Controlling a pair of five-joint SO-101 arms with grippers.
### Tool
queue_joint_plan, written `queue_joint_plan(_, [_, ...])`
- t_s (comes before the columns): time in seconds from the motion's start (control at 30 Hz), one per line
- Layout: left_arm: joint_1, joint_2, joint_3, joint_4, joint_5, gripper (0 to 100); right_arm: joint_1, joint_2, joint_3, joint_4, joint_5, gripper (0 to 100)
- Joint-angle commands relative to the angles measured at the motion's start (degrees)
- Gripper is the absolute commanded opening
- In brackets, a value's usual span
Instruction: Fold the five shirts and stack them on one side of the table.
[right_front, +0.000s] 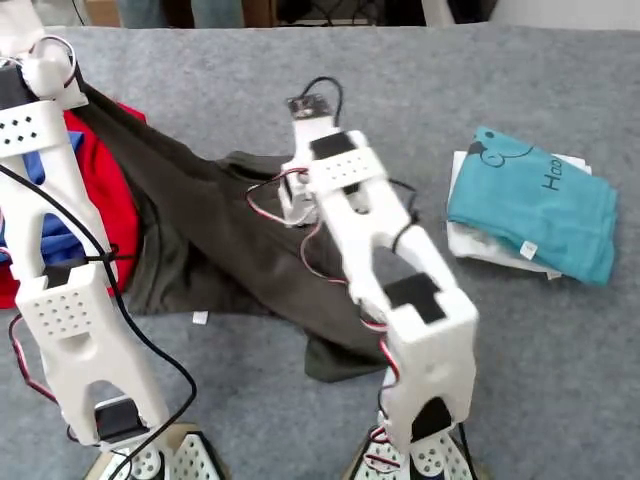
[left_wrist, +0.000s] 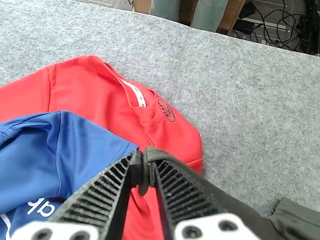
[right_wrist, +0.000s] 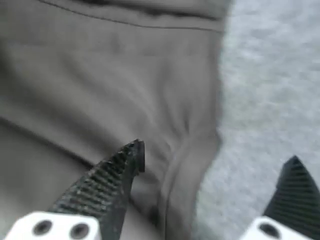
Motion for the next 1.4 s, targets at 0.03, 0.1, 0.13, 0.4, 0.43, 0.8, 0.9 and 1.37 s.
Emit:
queue_joint_plan(0.03, [-0.92,-0.79,-2.42,-1.05,-0.35,3,0.62,9.98,-10.15,2.73,-0.79,35.4])
queue_joint_plan(0.1, [-0.92,-0.79,-2.42,-1.05,-0.35,3,1.23,13.14,-15.08,7.82,-0.79,23.0])
queue_joint_plan(0.13, [-0.92,-0.79,-2.42,-1.05,-0.35,3,1.49,14.29,-17.54,10.73,-0.88,15.2])
queue_joint_plan(0.4, [-0.92,-0.79,-2.42,-1.05,-0.44,3,6.24,16.66,-31.16,28.84,0.00,1.6])
queue_joint_plan(0.43, [-0.92,-0.79,-2.42,-1.05,-0.44,3,6.95,15.96,-30.64,28.84,0.97,1.3])
queue_joint_plan(0.8, [-0.92,-0.79,-2.42,-1.05,-0.44,3,8.53,0.40,-3.30,26.64,7.65,1.4])
queue_joint_plan(0.9, [-1.01,-0.79,-2.42,-1.05,-0.53,3,8.88,-2.59,3.21,25.93,9.49,1.5])
queue_joint_plan(1.37, [-0.40,-0.79,-2.33,-0.26,-1.93,3,11.87,-11.21,-4.18,28.66,17.05,31.5])
